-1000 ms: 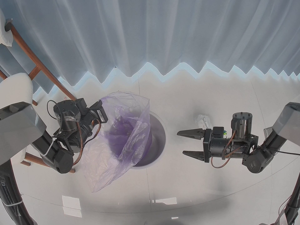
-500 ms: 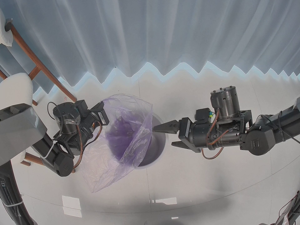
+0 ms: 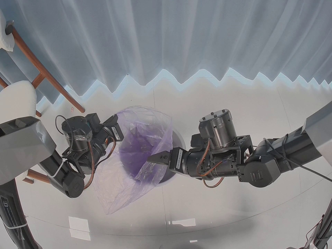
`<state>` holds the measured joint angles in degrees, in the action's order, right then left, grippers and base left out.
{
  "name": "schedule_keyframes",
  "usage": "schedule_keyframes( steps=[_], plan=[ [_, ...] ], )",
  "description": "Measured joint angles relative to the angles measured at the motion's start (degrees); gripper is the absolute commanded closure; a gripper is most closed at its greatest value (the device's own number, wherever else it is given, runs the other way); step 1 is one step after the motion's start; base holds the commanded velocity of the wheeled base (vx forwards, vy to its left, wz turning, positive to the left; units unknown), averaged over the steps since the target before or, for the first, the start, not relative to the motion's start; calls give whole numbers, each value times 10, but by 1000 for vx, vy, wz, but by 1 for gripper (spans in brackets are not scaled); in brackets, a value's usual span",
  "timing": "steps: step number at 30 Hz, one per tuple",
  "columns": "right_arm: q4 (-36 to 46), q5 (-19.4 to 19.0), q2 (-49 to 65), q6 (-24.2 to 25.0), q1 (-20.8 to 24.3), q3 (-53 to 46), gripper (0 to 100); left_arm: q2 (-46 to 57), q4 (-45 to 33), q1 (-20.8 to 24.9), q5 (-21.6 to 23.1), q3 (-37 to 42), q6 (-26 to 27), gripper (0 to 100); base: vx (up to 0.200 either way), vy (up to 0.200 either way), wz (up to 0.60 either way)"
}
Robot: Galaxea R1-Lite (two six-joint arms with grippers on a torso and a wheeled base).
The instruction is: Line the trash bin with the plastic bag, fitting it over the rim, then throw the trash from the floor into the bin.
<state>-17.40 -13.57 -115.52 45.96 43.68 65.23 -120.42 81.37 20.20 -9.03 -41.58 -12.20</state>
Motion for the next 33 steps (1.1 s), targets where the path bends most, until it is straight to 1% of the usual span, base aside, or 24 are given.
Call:
schedule_keyframes(
  steps=[2,5,6,12,18,22,27,29,33],
  plan=[
    [0,4,-7,-1,1,6,0,-1,0,1,0,0,0,100,0,0,0],
    [-1,20,-22,-2,1,16,0,-2,0,1,-1,0,0,100,0,0,0],
    [-1,24,-27,-2,1,20,100,-2,0,1,-1,0,0,100,0,0,0],
    [-2,27,-49,-2,0,31,100,-6,0,0,-1,-2,0,100,0,0,0],
    [-6,27,-53,0,-11,33,100,-15,8,0,-1,-5,0,100,0,0,0],
    [-6,27,-51,1,-28,31,100,-19,11,1,-1,-5,0,100,0,0,0],
    [-9,24,-46,3,-64,31,100,-21,12,2,-1,-5,0,100,0,0,0],
    [-12,23,-44,3,-70,24,100,-22,12,2,-1,-5,0,100,0,0,0],
    [-45,21,-39,4,-80,9,100,-22,12,4,-1,-5,0,100,0,0,0]
  ],
)
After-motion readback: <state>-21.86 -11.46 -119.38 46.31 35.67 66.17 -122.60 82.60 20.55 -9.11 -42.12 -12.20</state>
